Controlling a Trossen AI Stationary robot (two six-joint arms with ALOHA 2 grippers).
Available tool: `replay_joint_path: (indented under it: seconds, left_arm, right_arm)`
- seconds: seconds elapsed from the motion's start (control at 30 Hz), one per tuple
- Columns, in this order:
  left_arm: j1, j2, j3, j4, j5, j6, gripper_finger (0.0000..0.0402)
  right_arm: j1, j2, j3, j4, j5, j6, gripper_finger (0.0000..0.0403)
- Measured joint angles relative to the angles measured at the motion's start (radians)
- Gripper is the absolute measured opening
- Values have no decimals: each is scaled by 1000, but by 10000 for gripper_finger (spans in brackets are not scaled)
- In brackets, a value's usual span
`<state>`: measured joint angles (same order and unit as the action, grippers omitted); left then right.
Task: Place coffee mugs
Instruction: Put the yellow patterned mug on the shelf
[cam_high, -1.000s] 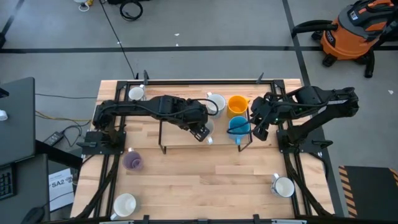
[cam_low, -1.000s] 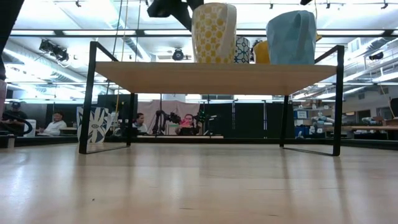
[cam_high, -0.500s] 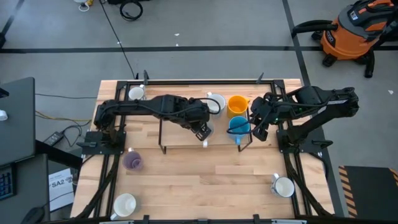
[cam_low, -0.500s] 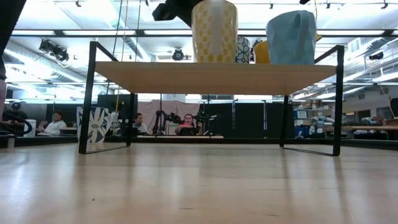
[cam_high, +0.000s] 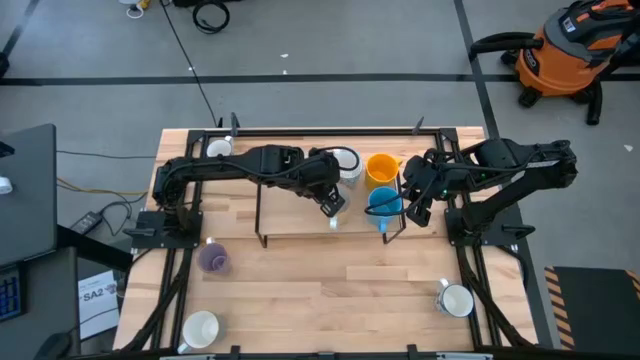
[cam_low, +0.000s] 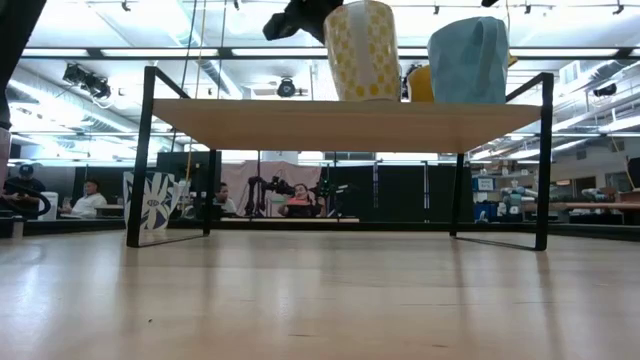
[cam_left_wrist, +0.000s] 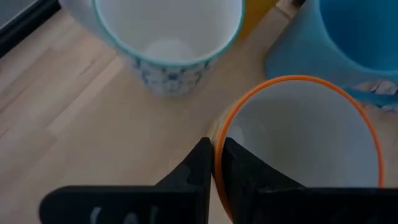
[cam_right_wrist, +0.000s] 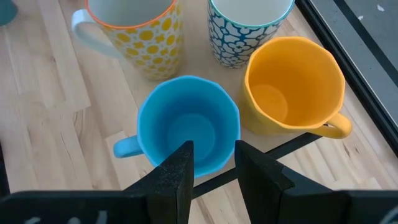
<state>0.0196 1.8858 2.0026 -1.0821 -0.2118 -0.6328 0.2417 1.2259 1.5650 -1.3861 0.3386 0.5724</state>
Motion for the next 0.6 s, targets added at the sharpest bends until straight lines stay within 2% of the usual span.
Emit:
replay_joint_path:
  seconds: [0.17, 0.6]
  left_arm:
    - [14, 5, 0, 47, 36, 2, 34]
    - [17, 45, 1, 78, 42, 1, 38]
  right_arm:
    - [0, 0, 0, 0, 0, 0, 122]
    - [0, 0, 0, 1, 0, -1, 122]
